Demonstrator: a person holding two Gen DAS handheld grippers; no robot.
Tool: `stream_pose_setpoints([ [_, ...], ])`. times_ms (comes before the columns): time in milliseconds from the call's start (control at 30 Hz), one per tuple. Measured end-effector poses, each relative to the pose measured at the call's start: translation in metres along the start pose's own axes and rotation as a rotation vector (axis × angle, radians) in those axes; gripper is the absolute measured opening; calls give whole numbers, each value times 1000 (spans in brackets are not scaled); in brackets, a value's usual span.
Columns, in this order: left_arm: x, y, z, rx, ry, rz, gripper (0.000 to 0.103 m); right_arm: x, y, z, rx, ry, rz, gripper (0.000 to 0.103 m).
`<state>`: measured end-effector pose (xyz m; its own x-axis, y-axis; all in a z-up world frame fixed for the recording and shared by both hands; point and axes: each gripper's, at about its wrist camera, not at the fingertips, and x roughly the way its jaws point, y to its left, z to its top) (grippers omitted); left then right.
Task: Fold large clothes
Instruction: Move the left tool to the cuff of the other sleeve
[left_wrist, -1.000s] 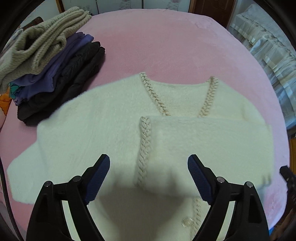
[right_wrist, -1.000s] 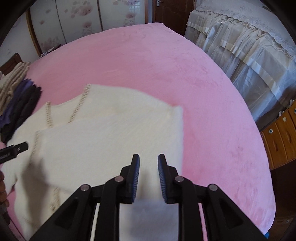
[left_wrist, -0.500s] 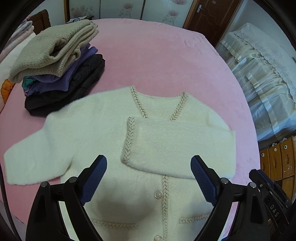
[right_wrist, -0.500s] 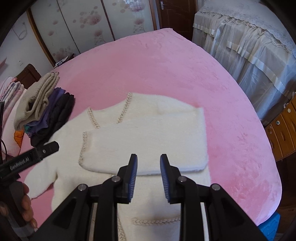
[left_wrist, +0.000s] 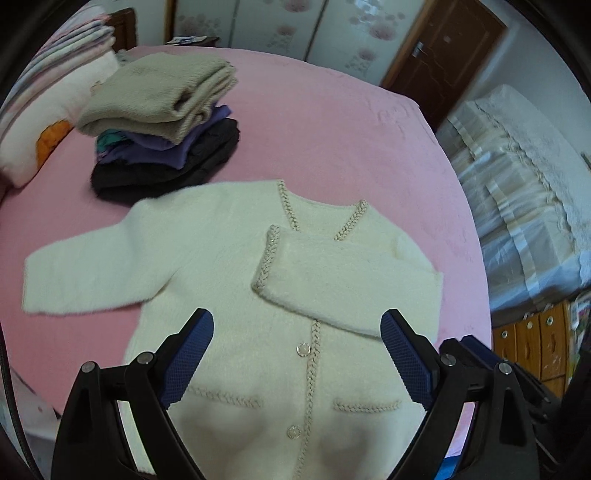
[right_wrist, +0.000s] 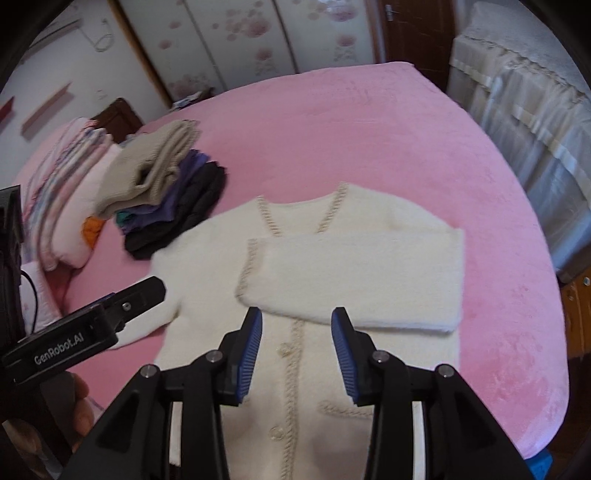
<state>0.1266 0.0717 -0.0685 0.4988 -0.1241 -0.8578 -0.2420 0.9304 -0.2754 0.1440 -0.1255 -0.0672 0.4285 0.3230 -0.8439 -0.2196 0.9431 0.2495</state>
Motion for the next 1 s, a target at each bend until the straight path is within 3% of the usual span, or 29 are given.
stream_pose_setpoints([
  [233,-56,26,-37,-98,-33,94,91,-20,45,-15,-167,76,160,39],
  [467,-100,86,-66,-230,-64,224,91,-29,99,-26,-300,110,305,39],
  [600,-116,128,-74,-291,-88,260,91,-34,132,-23,-389,83,323,39],
  [733,-119,172,-74,-326,-89,272,91,-31,161,-21,-447,46,287,39],
  [1000,-86,283,-46,-295,14,248,91,14,222,-4,-351,46,196,39],
])
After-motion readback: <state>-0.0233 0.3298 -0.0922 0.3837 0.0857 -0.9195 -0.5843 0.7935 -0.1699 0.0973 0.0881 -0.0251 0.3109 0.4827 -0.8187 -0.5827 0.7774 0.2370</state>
